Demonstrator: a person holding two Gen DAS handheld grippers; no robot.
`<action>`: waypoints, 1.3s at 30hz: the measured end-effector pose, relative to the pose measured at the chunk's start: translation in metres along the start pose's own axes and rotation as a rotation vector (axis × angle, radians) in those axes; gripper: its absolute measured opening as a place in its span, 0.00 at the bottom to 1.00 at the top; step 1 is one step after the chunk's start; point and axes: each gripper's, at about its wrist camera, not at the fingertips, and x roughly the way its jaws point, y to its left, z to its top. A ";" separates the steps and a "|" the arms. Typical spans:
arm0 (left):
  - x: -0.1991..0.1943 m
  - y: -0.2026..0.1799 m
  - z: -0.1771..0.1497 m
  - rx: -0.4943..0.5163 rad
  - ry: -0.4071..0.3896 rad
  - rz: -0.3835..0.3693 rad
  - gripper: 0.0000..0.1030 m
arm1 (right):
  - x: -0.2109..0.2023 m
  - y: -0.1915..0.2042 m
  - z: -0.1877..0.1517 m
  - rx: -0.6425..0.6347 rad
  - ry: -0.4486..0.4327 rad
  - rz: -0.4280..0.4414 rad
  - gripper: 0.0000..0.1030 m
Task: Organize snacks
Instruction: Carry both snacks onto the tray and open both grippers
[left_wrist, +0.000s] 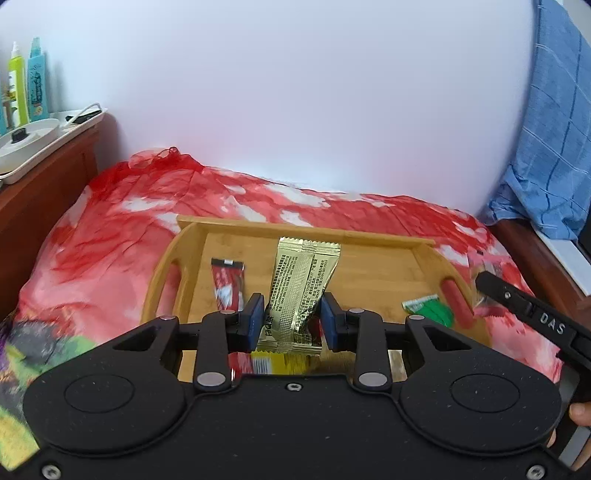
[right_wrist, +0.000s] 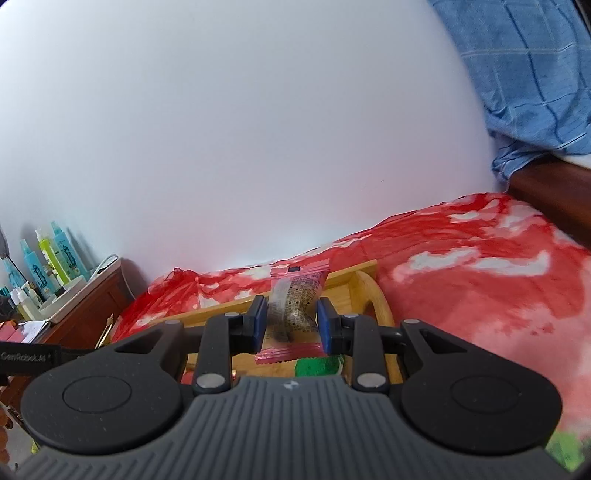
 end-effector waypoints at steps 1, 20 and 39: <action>0.008 0.002 0.002 -0.004 0.004 0.000 0.30 | 0.006 -0.002 0.001 0.000 0.013 0.007 0.33; 0.102 0.007 0.000 -0.013 0.076 0.052 0.30 | 0.094 -0.021 0.004 -0.070 0.167 -0.026 0.33; 0.113 -0.001 -0.011 0.018 0.098 0.085 0.31 | 0.106 -0.018 0.001 -0.113 0.204 -0.029 0.34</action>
